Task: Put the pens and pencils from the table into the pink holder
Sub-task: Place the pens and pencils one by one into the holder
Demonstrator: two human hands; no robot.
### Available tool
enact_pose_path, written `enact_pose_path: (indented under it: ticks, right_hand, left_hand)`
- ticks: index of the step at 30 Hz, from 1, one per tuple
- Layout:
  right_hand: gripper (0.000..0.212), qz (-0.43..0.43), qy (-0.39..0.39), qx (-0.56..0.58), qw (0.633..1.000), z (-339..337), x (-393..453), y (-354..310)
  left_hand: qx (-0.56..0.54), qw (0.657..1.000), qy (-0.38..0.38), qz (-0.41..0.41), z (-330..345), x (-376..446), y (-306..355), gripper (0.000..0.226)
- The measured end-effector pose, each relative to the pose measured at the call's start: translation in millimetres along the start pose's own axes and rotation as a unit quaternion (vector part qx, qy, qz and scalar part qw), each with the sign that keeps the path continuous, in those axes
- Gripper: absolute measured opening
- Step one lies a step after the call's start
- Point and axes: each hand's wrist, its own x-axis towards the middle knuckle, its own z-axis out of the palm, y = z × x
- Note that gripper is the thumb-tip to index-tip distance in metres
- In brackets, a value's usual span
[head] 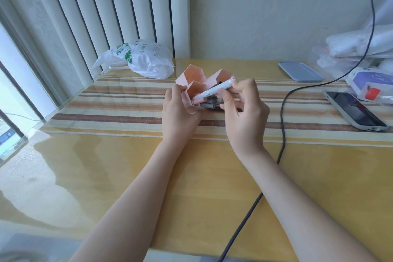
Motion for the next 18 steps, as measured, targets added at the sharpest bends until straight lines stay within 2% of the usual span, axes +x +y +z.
enact_pose_path:
  ticks: [3, 5, 9, 13, 18]
  right_hand:
    - [0.008, -0.029, -0.091, -0.055, 0.994, 5.1, -2.7, 5.1]
    - [0.008, -0.037, -0.129, -0.075, 0.988, 8.4, -3.6, 5.9]
    - [0.029, -0.046, -0.137, -0.132, 0.981, 10.6, -3.8, 8.4]
    - [0.040, -0.040, -0.146, -0.122, 0.981, 8.7, -3.2, 8.1]
    - [0.045, 0.019, -0.071, -0.108, 0.991, 1.7, 5.9, 15.3]
  left_hand:
    - [0.003, 1.000, 0.003, 0.005, 0.0, 0.4, -0.8, 0.044]
    - [-0.016, 1.000, 0.011, -0.005, -0.9, 0.3, 1.5, 0.036]
    - [-0.050, 0.998, 0.011, -0.023, -3.0, 0.1, 4.7, 0.037]
    - [-0.057, 0.998, 0.007, -0.032, -3.1, 0.6, 4.4, 0.037]
    - [-0.043, 0.998, 0.003, -0.036, -2.4, 1.1, 2.6, 0.040]
